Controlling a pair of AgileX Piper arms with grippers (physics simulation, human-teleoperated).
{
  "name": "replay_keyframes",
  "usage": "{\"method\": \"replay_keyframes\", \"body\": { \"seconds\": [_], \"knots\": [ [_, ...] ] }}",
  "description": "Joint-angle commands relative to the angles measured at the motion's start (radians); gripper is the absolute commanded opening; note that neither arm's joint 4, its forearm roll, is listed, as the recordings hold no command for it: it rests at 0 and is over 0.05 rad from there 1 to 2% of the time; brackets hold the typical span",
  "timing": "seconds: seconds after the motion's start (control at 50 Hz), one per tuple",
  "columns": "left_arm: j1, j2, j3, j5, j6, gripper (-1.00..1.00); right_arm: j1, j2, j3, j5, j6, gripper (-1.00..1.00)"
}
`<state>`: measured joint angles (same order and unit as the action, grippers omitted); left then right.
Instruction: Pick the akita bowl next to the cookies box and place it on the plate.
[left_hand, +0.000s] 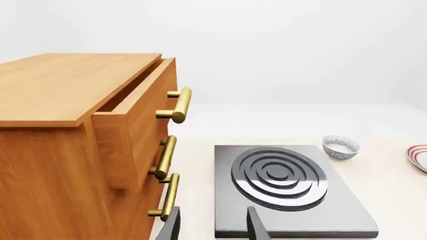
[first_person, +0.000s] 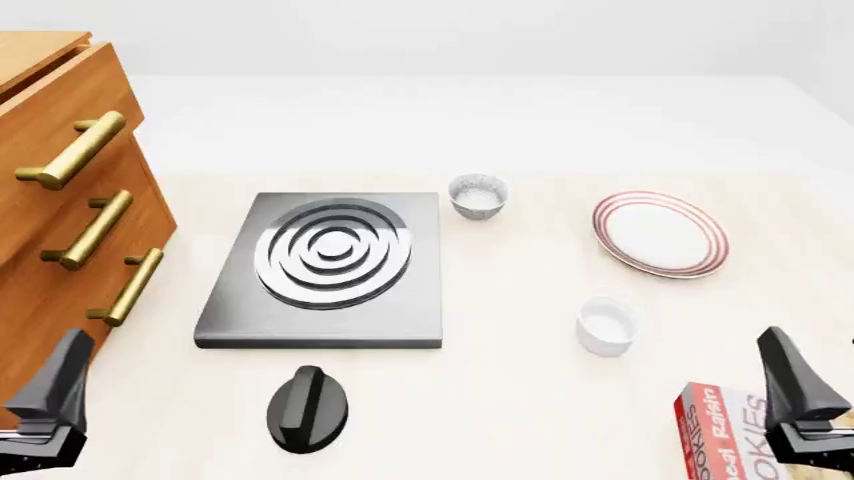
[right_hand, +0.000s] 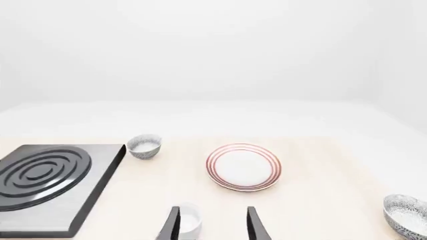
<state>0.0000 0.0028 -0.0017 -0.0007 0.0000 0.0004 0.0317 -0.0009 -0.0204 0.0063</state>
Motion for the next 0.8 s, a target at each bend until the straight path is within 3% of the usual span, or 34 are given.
{"method": "replay_keyframes", "body": {
  "seconds": [0.02,0.12,0.32,0.46,0.52,0.58,0.8],
  "knots": [
    [0.000,0.004,-0.003,-0.001,0.000,1.00,0.009,0.128,-0.001,-0.088,0.041,1.00],
    [0.000,0.004,-0.003,-0.001,0.000,1.00,-0.015,0.280,0.000,-0.201,0.044,1.00],
    [0.000,0.004,-0.003,-0.001,0.000,1.00,-0.020,0.341,-0.003,-0.236,0.043,1.00],
    [0.000,0.004,-0.003,-0.001,0.000,1.00,-0.053,0.361,-0.051,-0.165,0.096,1.00],
    [0.000,0.004,-0.003,-0.001,0.000,1.00,-0.064,0.363,-0.121,-0.062,0.037,1.00],
    [0.000,0.004,-0.003,-0.001,0.000,1.00,-0.067,0.354,-0.186,0.029,0.032,1.00],
    [0.000,0.004,-0.003,-0.001,0.000,1.00,-0.094,0.469,-0.324,0.173,-0.014,1.00]
  ]
}}
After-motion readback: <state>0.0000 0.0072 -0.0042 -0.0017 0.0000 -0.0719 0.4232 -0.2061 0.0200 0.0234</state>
